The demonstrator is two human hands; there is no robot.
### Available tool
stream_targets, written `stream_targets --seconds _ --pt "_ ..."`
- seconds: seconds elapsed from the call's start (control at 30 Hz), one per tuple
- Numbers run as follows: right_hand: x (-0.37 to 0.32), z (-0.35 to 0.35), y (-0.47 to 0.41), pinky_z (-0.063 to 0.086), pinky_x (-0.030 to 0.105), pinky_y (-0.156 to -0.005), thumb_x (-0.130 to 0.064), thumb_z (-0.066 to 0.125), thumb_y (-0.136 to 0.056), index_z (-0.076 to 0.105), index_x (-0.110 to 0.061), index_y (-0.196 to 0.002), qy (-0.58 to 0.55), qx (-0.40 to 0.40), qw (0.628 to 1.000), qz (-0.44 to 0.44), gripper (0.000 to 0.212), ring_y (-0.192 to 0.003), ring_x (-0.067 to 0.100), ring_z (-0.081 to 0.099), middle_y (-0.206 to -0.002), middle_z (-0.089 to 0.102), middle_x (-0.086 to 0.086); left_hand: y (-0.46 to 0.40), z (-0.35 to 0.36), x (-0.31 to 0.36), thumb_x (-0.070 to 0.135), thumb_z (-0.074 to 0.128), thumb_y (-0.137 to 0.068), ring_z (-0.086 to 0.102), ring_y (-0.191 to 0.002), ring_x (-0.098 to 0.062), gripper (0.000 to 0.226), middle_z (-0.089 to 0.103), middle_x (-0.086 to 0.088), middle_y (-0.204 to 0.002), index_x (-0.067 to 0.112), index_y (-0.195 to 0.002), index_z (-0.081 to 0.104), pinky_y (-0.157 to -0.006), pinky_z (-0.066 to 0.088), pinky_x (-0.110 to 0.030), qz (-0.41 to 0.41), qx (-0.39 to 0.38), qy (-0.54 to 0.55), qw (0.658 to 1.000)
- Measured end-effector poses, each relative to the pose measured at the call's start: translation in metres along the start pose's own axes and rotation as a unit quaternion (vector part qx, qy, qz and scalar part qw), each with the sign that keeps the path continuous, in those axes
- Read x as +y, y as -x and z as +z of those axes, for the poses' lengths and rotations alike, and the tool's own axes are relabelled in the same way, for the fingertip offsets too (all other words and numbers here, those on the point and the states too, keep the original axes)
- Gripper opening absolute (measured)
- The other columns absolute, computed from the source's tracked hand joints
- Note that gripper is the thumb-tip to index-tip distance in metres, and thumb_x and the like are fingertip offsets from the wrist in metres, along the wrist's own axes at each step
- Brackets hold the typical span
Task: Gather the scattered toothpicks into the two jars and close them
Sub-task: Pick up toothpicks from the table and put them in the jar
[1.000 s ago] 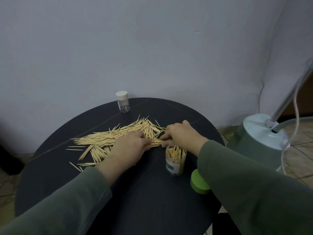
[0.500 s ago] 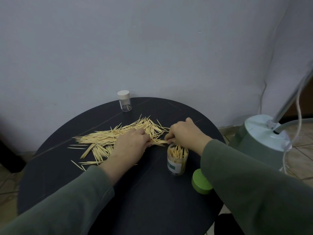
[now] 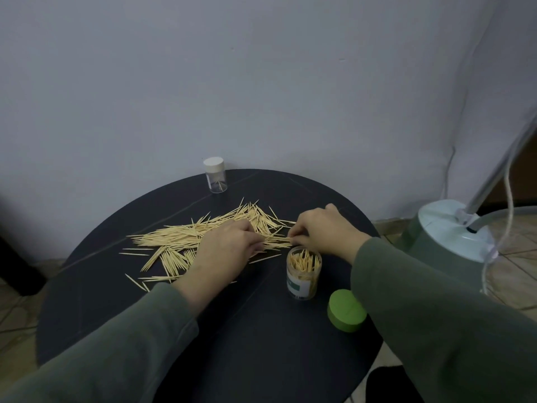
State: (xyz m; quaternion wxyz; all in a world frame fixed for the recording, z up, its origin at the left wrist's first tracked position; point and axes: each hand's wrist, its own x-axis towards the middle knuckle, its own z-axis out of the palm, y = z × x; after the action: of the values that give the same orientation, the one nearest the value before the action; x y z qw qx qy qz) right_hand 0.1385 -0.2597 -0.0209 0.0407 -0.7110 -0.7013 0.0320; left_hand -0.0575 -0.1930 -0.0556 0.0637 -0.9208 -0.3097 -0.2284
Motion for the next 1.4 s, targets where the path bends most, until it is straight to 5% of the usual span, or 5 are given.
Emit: stream_targets --seconds 0.43,0.67,0.93,1.13,1.4 --pt "0.002 -0.015 0.019 0.036 0.041 -0.106 -0.03 0.063 -0.092 0.063 -0.033 -0.098 -0.202 0.017 0.976 0.078 0.007 -0.093 0.008 0.057 -0.092 0.062 -0.013 -0.001 -0.018 0.012 0.045 0.064 -0.087 0.057 -0.092 -0.006 0.022 0.063 0.018 -0.095 0.032 -0.1 0.075 -0.073 0.042 -0.025 -0.176 0.023 0.189 0.966" --pt "0.001 -0.026 0.028 0.052 0.022 -0.076 -0.025 0.065 -0.09 0.062 -0.032 -0.091 -0.3 0.054 0.951 0.039 0.008 -0.086 0.008 0.062 -0.089 0.065 -0.009 -0.008 -0.043 0.03 0.031 0.069 -0.085 0.059 -0.101 -0.005 0.013 0.071 0.01 -0.103 0.027 -0.097 0.075 -0.096 0.046 -0.032 -0.305 0.043 0.449 0.839" --pt "-0.01 -0.045 0.057 0.053 0.023 -0.079 -0.027 0.068 -0.088 0.066 -0.029 -0.089 -0.351 0.073 0.933 -0.015 0.003 -0.084 0.007 0.065 -0.085 0.069 -0.008 -0.008 -0.062 0.062 0.024 0.066 -0.088 0.045 -0.101 0.002 0.022 0.071 0.006 -0.103 0.016 -0.108 0.073 -0.106 0.033 -0.051 -0.32 0.046 0.629 0.707" --pt "-0.014 -0.038 0.07 0.053 0.025 -0.071 -0.03 0.071 -0.085 0.07 -0.03 -0.089 -0.319 0.041 0.947 -0.013 0.004 -0.075 0.012 0.062 -0.081 0.069 -0.007 -0.003 -0.053 0.076 0.02 0.065 -0.09 0.061 -0.064 0.011 0.019 0.072 0.011 -0.087 0.015 -0.106 0.073 -0.093 0.042 -0.047 -0.297 -0.001 0.624 0.723" --pt "-0.012 -0.037 0.068 0.038 0.008 -0.053 -0.031 0.074 -0.083 0.067 -0.03 -0.082 -0.285 -0.033 0.958 0.02 0.007 -0.06 -0.011 0.053 -0.071 0.06 -0.016 0.004 -0.046 0.079 0.017 0.063 -0.091 0.062 -0.083 0.008 0.015 0.072 0.012 -0.094 0.019 -0.1 0.074 -0.091 0.038 -0.036 -0.294 -0.079 0.618 0.725"
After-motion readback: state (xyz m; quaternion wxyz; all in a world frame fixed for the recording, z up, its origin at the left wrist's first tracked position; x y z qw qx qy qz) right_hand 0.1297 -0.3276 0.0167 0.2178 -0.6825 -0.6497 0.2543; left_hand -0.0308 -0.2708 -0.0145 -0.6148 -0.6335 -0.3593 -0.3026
